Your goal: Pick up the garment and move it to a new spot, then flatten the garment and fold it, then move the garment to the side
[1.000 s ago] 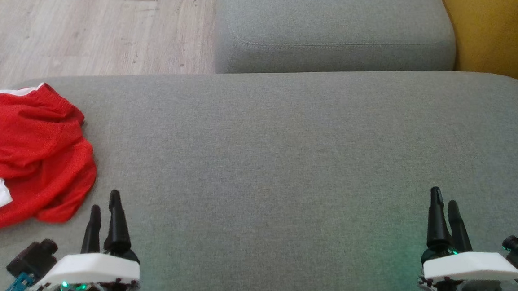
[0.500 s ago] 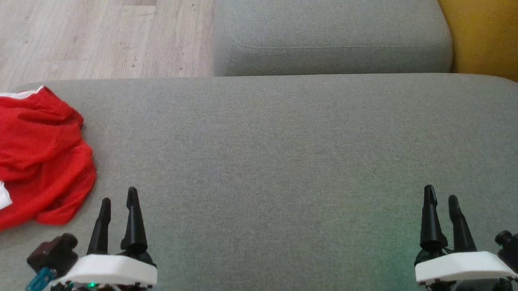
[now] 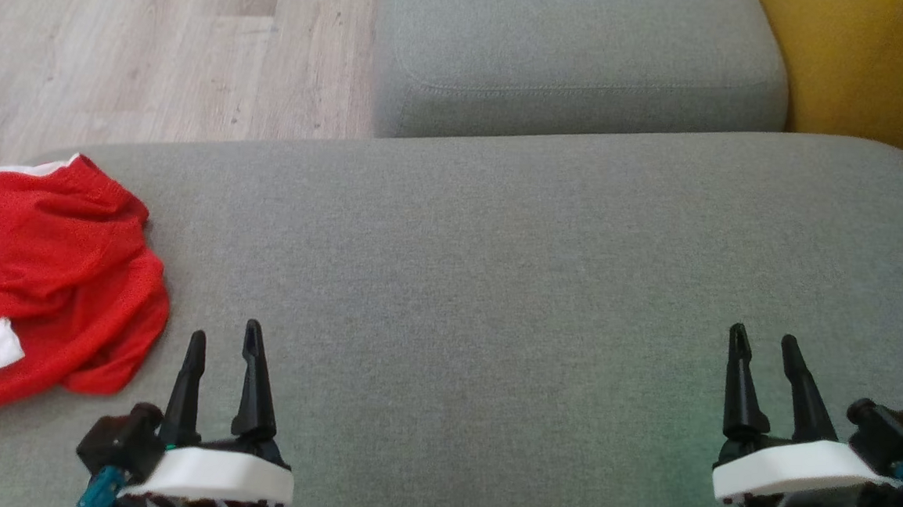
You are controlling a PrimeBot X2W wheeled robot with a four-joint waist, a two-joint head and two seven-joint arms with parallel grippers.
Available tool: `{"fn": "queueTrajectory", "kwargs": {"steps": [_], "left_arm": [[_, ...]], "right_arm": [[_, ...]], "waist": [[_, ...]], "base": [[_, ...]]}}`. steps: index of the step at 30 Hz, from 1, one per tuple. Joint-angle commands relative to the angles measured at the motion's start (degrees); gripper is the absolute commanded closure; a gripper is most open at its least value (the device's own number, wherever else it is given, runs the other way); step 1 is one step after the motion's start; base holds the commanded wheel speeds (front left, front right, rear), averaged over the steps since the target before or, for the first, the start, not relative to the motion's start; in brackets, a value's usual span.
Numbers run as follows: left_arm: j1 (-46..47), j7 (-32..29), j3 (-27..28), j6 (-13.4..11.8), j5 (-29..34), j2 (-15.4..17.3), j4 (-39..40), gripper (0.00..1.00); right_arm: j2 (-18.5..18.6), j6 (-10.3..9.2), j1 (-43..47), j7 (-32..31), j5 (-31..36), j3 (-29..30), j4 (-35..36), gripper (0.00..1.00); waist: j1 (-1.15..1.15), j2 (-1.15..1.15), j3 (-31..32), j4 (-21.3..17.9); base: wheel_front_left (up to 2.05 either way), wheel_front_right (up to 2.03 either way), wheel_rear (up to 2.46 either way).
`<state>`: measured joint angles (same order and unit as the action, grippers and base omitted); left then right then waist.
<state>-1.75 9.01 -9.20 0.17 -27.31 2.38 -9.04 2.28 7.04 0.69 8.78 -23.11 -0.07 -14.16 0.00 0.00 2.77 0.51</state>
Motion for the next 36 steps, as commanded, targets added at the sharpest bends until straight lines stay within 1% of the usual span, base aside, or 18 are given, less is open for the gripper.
{"fn": "queueTrajectory", "kwargs": {"steps": [1, 5, 14, 21, 31, 36], "left_arm": [[1.01, 0.96, 0.99, -0.19, 1.93, 0.41, 2.24, 0.0], [0.74, 1.63, 0.7, -0.4, 4.87, 0.42, 2.29, 0.0], [0.52, 3.14, 0.75, -1.72, 10.93, 0.45, 2.07, 0.0], [-0.11, 4.32, 1.72, -2.36, 15.51, 0.47, 2.64, 0.0], [-1.39, 5.98, 2.51, -2.63, 22.33, 0.5, 3.0, 0.0], [-1.26, 5.98, 2.76, -2.78, 22.49, 0.5, 2.75, 0.0]], "right_arm": [[0.48, 0.34, -1.79, 1.15, 1.84, -1.48, 1.74, 0.0], [0.5, 0.36, -1.67, 1.83, 4.48, -2.55, 1.46, 0.0], [0.53, 0.39, -1.51, 3.35, 10.95, -4.43, 1.04, 0.0], [0.56, 0.41, -1.63, 4.53, 16.17, -4.27, 0.03, 0.0], [0.6, 0.45, -0.99, 6.21, 22.87, -4.41, -0.77, 0.0], [0.6, 0.45, -1.23, 6.21, 23.28, -3.95, -1.13, 0.0]], "waist": [[0.0, 0.0, 0.13, -0.07], [0.0, 0.0, 0.54, -0.14], [0.0, 0.0, 0.71, -0.06], [0.0, 0.0, 0.93, -0.26], [0.0, 0.0, 1.8, -0.81], [0.0, 0.0, 1.53, -1.01]], "base": [[0.0, 0.0, 0.0], [0.0, 0.0, 0.0], [0.0, 0.0, 0.0], [0.0, 0.0, 0.0], [0.0, 0.0, 0.0], [0.0, 0.0, 0.0]]}}
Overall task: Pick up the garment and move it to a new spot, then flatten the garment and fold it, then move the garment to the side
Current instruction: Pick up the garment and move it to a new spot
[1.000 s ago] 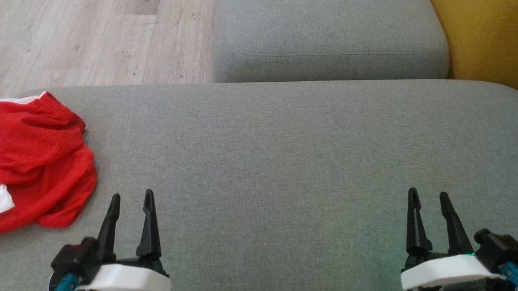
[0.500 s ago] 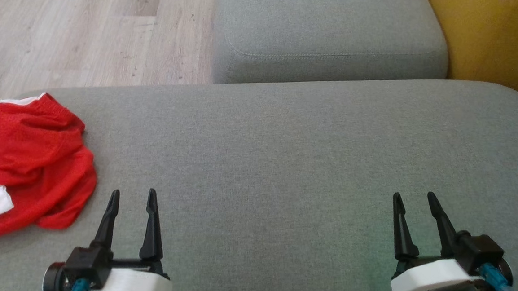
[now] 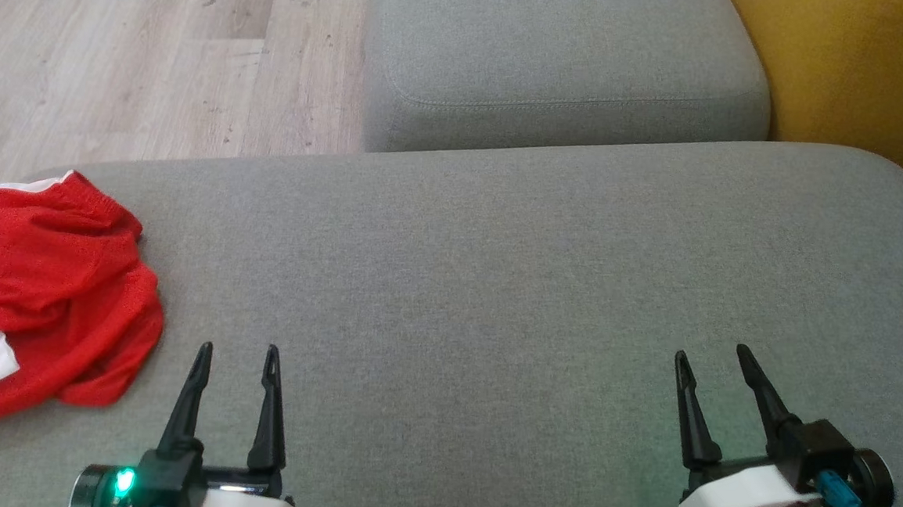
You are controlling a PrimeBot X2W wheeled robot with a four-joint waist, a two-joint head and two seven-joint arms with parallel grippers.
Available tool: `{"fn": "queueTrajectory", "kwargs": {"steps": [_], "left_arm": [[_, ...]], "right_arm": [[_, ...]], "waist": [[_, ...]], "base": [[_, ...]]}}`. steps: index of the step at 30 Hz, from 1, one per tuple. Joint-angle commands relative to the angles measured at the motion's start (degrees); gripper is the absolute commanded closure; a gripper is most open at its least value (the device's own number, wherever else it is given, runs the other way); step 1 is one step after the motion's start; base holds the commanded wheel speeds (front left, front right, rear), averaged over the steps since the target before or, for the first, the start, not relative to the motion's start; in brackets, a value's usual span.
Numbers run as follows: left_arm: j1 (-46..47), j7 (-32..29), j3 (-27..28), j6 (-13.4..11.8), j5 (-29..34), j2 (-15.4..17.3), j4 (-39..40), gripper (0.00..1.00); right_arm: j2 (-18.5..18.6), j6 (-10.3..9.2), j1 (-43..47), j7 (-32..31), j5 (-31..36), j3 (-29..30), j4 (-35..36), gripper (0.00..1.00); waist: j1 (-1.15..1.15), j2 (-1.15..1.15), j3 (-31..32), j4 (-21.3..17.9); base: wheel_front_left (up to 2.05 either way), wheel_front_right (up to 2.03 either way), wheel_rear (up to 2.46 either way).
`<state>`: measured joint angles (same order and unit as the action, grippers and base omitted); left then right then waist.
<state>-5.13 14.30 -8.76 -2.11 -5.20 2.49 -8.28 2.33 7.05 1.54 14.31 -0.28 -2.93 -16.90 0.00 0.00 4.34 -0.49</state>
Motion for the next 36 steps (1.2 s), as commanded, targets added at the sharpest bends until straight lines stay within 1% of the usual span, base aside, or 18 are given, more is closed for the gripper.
{"fn": "queueTrajectory", "kwargs": {"steps": [1, 14, 16, 20, 21, 22, 26, 30, 36], "left_arm": [[2.16, 0.7, 2.38, -0.6, 0.32, 0.39, 1.91, 0.0], [2.2, 0.7, 2.0, -0.76, 0.52, 0.39, 0.2, 0.0], [2.38, 0.7, 1.94, -0.87, 0.51, 0.39, 0.01, 0.0], [3.03, 0.7, 2.01, -1.18, -0.39, 0.39, -0.48, 0.0], [3.07, 0.7, 1.97, -1.17, -0.26, 0.39, -0.61, 0.0], [3.05, 0.7, 1.96, -1.32, -0.08, 0.39, -0.61, 0.0], [2.97, 0.7, 2.26, -1.46, 0.42, 0.39, 0.33, 0.0], [2.68, 0.7, 3.03, -1.24, 1.26, 0.39, 3.4, 0.0], [0.79, 0.7, 6.37, -1.15, 1.88, 0.4, 5.96, 0.0]], "right_arm": [[0.54, 0.44, -2.1, 0.69, 0.55, -0.97, 1.52, 0.0], [0.54, 0.44, -2.57, 0.69, 0.55, 0.18, 0.58, 0.0], [0.54, 0.44, -2.51, 0.69, 0.71, 0.45, 0.54, 0.0], [0.54, 0.44, -2.57, 0.69, 1.31, 0.53, 0.96, 0.0], [0.54, 0.44, -2.62, 0.69, 1.39, 0.48, 1.14, 0.0], [0.54, 0.44, -2.64, 0.69, 1.32, 0.48, 1.57, 0.0], [0.54, 0.44, -2.51, 0.69, 1.15, 0.08, 2.66, 0.0], [0.54, 0.44, -2.78, 0.69, 0.96, -0.64, 3.6, 0.0], [0.54, 0.44, -2.9, 0.69, 0.39, -1.27, 3.86, 0.0]], "waist": [[0.0, 0.0, -0.1, -0.05], [0.0, 0.0, -0.16, -0.32], [0.0, 0.0, -0.33, -0.02], [0.0, 0.0, -1.04, 2.0], [0.0, 0.0, -1.19, 2.74], [0.0, 0.0, -1.53, 4.65], [0.0, 0.0, -2.05, 9.94], [0.0, 0.0, -2.4, 15.81], [0.0, 0.0, -1.98, 23.43]], "base": [[0.0, 0.0, 0.0], [0.0, 0.0, 0.0], [0.0, 0.0, 0.0], [0.0, 0.0, 0.0], [0.0, 0.0, 0.0], [0.0, 0.0, 0.0], [0.0, 0.0, 0.0], [0.0, 0.0, 0.0], [0.0, 0.0, 0.0]]}}
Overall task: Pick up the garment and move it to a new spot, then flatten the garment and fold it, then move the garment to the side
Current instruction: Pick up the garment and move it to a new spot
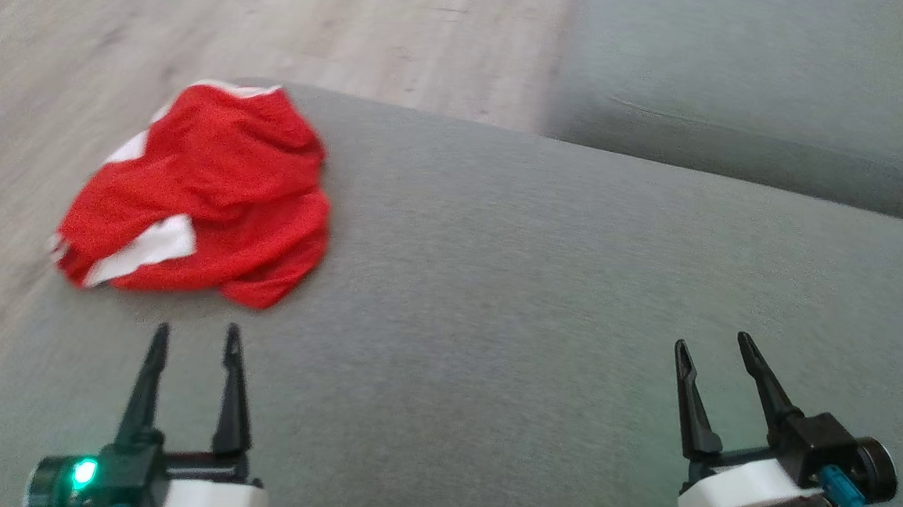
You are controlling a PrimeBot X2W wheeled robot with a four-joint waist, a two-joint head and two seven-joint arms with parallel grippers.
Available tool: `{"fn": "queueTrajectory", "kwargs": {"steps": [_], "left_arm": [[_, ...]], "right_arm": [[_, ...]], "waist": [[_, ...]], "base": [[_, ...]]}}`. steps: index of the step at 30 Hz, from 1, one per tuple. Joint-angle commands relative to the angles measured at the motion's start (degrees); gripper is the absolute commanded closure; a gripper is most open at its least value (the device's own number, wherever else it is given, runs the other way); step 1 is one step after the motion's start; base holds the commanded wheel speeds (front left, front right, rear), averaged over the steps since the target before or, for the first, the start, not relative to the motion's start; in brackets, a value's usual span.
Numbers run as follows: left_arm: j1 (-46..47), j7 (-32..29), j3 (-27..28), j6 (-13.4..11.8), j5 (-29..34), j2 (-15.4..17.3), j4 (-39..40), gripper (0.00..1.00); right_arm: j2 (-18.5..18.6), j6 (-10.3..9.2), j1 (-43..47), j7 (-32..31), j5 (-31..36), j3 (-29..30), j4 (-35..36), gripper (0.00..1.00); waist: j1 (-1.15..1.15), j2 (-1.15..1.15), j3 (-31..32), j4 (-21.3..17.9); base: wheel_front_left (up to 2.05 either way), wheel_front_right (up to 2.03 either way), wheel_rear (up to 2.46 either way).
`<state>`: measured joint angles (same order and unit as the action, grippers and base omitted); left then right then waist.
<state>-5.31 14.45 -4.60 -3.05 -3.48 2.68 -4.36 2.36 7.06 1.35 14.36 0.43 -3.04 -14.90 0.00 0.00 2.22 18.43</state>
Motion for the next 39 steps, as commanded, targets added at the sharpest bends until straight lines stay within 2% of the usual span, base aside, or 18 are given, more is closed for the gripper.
{"fn": "queueTrajectory", "kwargs": {"steps": [1, 5, 11, 15, 21, 26, 30, 34, 39], "left_arm": [[0.7, 0.55, 3.0, -0.25, 0.07, 0.21, 2.02, 0.0], [0.39, 0.55, 6.16, -0.34, -0.39, 0.25, 2.83, 0.0], [-0.61, 0.55, 9.3, -0.09, -1.51, 0.22, 3.91, 0.0], [-0.62, 0.55, 9.59, 0.45, -0.11, 0.22, 4.04, 0.0], [3.52, 0.55, 9.32, 2.44, 1.58, 1.24, 4.12, 0.0], [13.49, 0.55, 8.12, 3.66, 3.19, 3.34, 5.19, 0.0], [25.23, 0.55, 6.77, 4.03, 4.65, 5.12, 1.77, 0.0], [38.94, 0.14, 4.88, 4.79, 5.49, 5.84, -8.61, 0.0], [55.43, -6.99, 5.23, 5.56, 3.21, 5.25, -24.18, 0.0]], "right_arm": [[0.52, 0.43, -2.7, 0.63, -0.43, -1.22, 1.77, 0.0], [0.52, 0.43, -2.2, 0.63, -0.9, -1.4, 1.58, 0.0], [0.52, 0.43, -2.61, 0.63, -0.53, -2.07, 0.97, 0.0], [0.52, 0.43, -2.57, 0.63, 0.12, -1.86, 1.02, 0.0], [0.52, 0.43, -1.74, 0.63, 2.15, -0.45, 1.91, 0.0], [0.98, 0.43, -3.65, 0.63, 6.08, 1.23, 3.26, 0.0], [3.94, 0.43, -5.7, 0.63, 7.3, 1.61, 4.34, 0.0], [7.62, 0.43, -7.6, 0.63, 7.51, 1.33, 5.57, 0.0], [11.12, 0.43, -9.42, 0.63, 7.26, 0.91, 7.5, 0.0]], "waist": [[0.0, 0.0, 0.23, 5.52], [0.0, 0.0, 0.31, 8.78], [0.0, 0.0, -0.58, 9.62], [0.0, 0.0, -1.0, 10.0], [0.0, 0.0, -2.74, 9.91], [0.0, 0.0, -8.65, 8.07], [0.0, 0.0, -13.77, 7.03], [0.0, 0.0, -18.74, 6.13], [0.0, 0.0, -24.16, 4.33]], "base": [[0.0, 0.0, 0.0], [0.0, 0.0, 0.0], [0.0, 0.0, 0.0], [0.0, 0.0, 0.0], [0.0, 0.0, 0.0], [0.0, 0.0, 0.0], [0.0, 0.0, 0.0], [0.0, 0.0, 0.0], [0.0, 0.0, 0.0]]}}
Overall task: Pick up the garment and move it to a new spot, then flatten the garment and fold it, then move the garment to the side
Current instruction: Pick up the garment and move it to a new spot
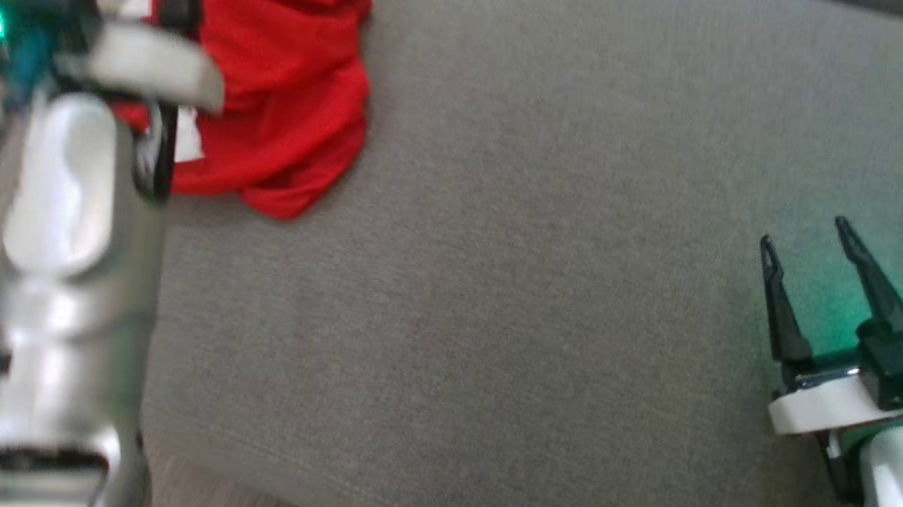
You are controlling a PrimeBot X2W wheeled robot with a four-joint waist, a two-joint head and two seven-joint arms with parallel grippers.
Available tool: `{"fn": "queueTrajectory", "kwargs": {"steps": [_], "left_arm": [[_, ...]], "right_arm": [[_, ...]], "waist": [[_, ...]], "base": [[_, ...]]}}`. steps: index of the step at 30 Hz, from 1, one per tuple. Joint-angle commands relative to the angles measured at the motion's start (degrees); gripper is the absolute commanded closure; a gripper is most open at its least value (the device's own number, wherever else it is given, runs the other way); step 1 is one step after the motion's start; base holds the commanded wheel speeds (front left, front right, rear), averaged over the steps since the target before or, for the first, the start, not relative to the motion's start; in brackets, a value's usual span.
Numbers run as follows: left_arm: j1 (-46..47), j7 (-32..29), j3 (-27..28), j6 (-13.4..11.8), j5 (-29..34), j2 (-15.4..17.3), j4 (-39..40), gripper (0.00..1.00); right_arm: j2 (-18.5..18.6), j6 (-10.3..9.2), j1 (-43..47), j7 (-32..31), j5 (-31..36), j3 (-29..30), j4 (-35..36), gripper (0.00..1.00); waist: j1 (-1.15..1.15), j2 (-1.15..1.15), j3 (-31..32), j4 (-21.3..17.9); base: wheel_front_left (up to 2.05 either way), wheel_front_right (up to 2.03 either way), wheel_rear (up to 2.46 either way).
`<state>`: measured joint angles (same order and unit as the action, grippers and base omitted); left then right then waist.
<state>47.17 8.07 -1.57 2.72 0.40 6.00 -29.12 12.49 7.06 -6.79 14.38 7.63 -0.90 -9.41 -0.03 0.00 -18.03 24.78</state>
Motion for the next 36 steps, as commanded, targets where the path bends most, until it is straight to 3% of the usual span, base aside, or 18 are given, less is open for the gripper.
{"fn": "queueTrajectory", "kwargs": {"steps": [1, 9, 15, 16, 17, 25, 36], "left_arm": [[5.6, -2.25, 2.66, -0.33, -1.41, 1.7, -2.5, 0.0], [16.8, -19.9, 6.85, -3.84, -4.96, 4.03, -25.93, 0.0], [18.31, -24.62, 7.22, -5.39, -5.32, 5.81, -33.08, 0.0], [18.49, -24.41, 7.32, -4.99, -5.65, 5.87, -33.77, 0.68], [18.71, -23.95, 7.41, -4.44, -6.01, 5.89, -34.25, 1.0], [21.56, -12.79, 3.6, -2.48, -3.12, 8.49, -33.41, 1.0], [27.06, -9.4, -2.89, 2.56, 0.35, 10.81, -29.56, 1.0]], "right_arm": [[1.48, 0.43, -1.64, 0.62, -0.08, -1.08, 2.28, 0.0], [3.74, 0.43, -3.44, 0.62, -0.22, -0.25, 4.71, 0.0], [3.83, 0.43, -4.17, 0.62, -0.53, 0.14, 5.11, 0.0], [3.64, 0.43, -4.29, 0.62, -0.63, 0.3, 5.1, 0.0], [3.48, 0.43, -4.38, 0.62, -0.69, 0.41, 5.05, 0.0], [1.62, 0.43, -5.48, 0.62, -1.02, 0.56, 3.82, 0.0], [-5.49, 0.43, -3.73, 0.62, -2.32, -0.38, 0.64, 0.0]], "waist": [[0.03, 0.0, -4.79, -2.43], [0.03, 0.0, -10.28, -6.2], [0.03, 0.0, -11.97, -7.57], [0.03, 0.0, -12.17, -7.7], [0.03, 0.0, -12.34, -7.77], [0.03, 0.0, -10.68, -7.75], [0.03, 0.0, 2.53, -12.21]], "base": [[0.0, 0.0, 0.0], [0.0, 0.0, 0.0], [0.0, 0.0, 0.0], [0.0, 0.0, 0.0], [0.0, 0.0, 0.0], [0.0, 0.0, 0.0], [0.0, 0.0, 0.0]]}}
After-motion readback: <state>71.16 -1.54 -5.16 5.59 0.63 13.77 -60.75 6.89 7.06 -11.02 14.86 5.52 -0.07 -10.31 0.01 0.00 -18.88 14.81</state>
